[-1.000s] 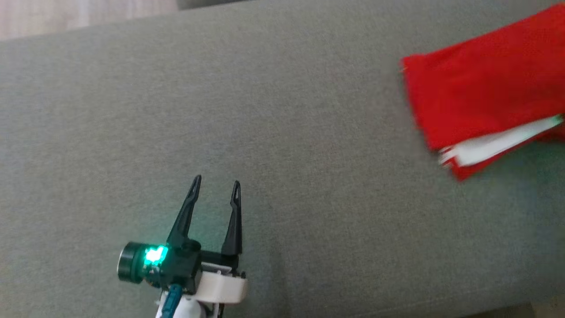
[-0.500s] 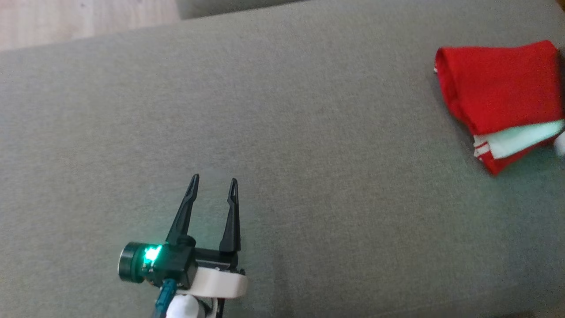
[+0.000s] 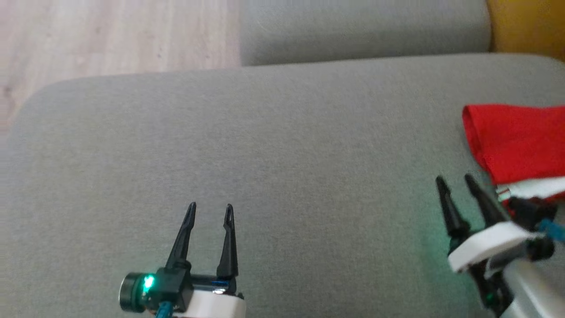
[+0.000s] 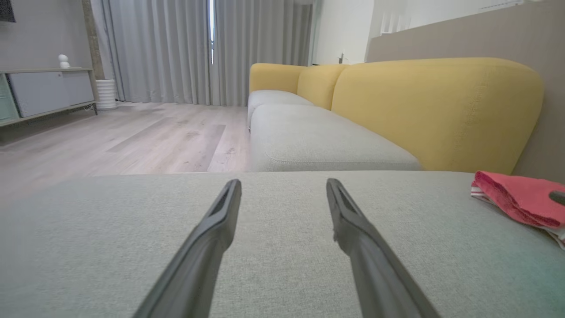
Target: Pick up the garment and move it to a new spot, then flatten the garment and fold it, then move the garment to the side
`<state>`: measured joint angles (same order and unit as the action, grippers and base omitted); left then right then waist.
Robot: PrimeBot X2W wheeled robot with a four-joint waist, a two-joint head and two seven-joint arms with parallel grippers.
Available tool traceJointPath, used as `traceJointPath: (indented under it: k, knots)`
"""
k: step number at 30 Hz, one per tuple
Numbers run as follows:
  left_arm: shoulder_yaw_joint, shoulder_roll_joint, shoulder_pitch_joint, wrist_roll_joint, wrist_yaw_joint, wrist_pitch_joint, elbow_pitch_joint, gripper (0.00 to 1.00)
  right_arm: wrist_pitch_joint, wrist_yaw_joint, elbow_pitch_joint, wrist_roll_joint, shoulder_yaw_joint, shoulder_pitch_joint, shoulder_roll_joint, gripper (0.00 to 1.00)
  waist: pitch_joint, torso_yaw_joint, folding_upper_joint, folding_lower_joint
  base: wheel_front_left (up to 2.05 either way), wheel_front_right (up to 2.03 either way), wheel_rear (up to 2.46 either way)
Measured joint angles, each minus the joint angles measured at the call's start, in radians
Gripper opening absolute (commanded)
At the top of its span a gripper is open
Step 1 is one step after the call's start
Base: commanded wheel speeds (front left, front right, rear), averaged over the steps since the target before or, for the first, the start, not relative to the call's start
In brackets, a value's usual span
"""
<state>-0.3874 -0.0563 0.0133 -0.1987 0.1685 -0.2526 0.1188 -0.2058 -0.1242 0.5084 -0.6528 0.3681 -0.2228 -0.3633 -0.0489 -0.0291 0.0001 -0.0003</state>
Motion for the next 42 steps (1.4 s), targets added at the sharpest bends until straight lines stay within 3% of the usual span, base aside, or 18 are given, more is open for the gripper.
traceJointPath:
  k: [5,10,15,35,36,42]
  knots:
    - [0.004,0.000,0.036,-0.006,-0.003,-0.001,-0.012,1.00,-0.041,0.000,-0.040,0.120,-0.058,0.096,0.077,1.00,0.054,-0.048,0.0000,0.0001,0.00,0.00,0.00]
    - [0.021,0.000,0.061,0.020,-0.004,-0.001,-0.062,1.00,-0.042,0.000,-0.270,0.361,-0.239,0.216,0.180,1.00,0.094,-0.081,0.0000,0.0001,0.00,0.00,0.00]
    - [0.035,0.000,0.115,0.009,-0.025,-0.001,-0.101,1.00,-0.042,0.000,-0.392,0.447,-0.335,0.379,0.282,1.00,0.117,-0.098,0.0000,0.0001,0.00,0.00,0.00]
    - [0.064,-0.001,0.158,0.050,-0.038,-0.001,-0.079,1.00,-0.042,0.000,-0.386,0.487,-0.347,0.422,0.312,1.00,0.136,-0.088,0.0000,0.0003,0.00,0.00,0.00]
    - [0.063,-0.001,0.158,0.050,-0.037,-0.001,-0.075,0.00,-0.042,0.000,-0.382,0.487,-0.345,0.422,0.312,0.00,0.135,-0.087,0.0000,0.0003,0.00,0.00,0.00]
    - [0.062,-0.001,0.196,0.036,-0.037,0.006,0.010,0.00,-0.039,0.000,-0.295,0.475,-0.340,0.446,0.315,0.00,0.133,-0.085,0.0000,0.0003,0.00,0.00,0.00]
